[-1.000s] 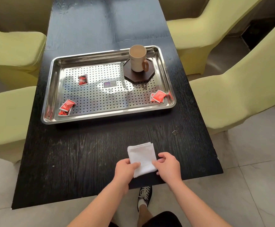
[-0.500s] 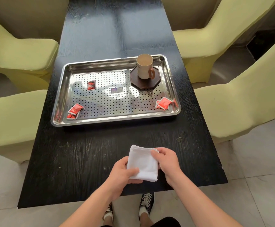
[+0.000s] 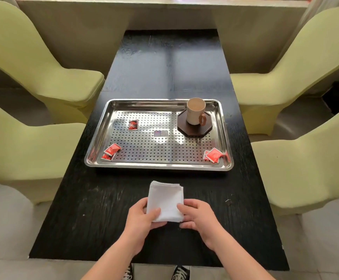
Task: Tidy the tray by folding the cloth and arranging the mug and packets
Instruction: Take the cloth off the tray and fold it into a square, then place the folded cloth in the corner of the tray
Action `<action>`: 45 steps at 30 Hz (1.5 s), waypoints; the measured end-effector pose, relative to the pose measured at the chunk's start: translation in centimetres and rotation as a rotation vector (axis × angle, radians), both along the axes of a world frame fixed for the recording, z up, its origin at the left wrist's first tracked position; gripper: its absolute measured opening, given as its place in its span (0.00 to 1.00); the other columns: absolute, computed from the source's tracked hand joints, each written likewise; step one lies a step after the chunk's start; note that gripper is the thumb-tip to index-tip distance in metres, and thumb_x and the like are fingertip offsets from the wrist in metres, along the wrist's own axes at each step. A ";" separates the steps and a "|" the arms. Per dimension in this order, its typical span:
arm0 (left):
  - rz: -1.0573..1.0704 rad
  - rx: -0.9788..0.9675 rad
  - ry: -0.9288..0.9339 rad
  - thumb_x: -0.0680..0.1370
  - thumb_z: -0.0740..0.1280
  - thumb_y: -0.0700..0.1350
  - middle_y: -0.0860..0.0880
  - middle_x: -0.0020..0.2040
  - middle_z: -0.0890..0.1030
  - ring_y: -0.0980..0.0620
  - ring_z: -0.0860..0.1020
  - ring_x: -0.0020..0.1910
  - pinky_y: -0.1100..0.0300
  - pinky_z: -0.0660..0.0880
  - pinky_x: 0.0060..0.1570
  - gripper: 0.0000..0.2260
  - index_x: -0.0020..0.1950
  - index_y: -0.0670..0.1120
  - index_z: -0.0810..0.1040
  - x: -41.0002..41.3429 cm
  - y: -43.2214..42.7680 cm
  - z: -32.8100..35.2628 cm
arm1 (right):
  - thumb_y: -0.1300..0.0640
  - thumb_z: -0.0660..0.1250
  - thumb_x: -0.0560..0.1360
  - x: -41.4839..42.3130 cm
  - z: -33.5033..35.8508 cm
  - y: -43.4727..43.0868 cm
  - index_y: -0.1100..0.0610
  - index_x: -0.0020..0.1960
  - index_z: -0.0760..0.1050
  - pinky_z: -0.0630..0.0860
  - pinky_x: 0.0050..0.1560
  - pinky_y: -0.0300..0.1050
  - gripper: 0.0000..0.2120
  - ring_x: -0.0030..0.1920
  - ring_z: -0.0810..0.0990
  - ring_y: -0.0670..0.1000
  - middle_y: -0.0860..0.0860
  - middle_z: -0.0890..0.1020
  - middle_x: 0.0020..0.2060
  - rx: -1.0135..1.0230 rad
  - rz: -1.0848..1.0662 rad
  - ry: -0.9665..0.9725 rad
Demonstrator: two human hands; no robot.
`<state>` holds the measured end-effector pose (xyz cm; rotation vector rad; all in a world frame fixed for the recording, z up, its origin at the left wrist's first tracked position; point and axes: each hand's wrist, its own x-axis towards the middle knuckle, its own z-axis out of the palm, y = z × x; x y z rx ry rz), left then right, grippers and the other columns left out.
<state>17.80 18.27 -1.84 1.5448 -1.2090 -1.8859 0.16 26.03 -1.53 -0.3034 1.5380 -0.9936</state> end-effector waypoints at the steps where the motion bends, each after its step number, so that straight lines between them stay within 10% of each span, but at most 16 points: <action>1: 0.018 -0.012 -0.004 0.77 0.71 0.39 0.48 0.54 0.83 0.48 0.84 0.51 0.52 0.84 0.44 0.14 0.60 0.51 0.78 0.0 -0.2 0.2 | 0.54 0.75 0.74 -0.2 0.1 -0.1 0.54 0.61 0.78 0.85 0.49 0.51 0.16 0.48 0.87 0.54 0.53 0.87 0.50 -0.017 0.025 -0.012; 29: 0.092 0.068 0.018 0.77 0.69 0.34 0.46 0.50 0.83 0.48 0.86 0.45 0.55 0.83 0.40 0.12 0.55 0.50 0.79 7.8 -21.8 2.2 | 0.65 0.74 0.74 7.0 2.2 -21.4 0.62 0.59 0.78 0.85 0.45 0.46 0.15 0.50 0.86 0.56 0.60 0.84 0.52 -0.024 -0.082 0.122; 45: 0.103 -0.165 -0.406 0.76 0.69 0.37 0.45 0.53 0.82 0.46 0.83 0.45 0.46 0.83 0.47 0.14 0.61 0.46 0.80 2.3 -38.2 -1.8 | 0.66 0.72 0.75 3.2 -1.3 -39.0 0.63 0.60 0.76 0.85 0.48 0.52 0.15 0.46 0.85 0.56 0.57 0.83 0.51 0.051 0.065 0.253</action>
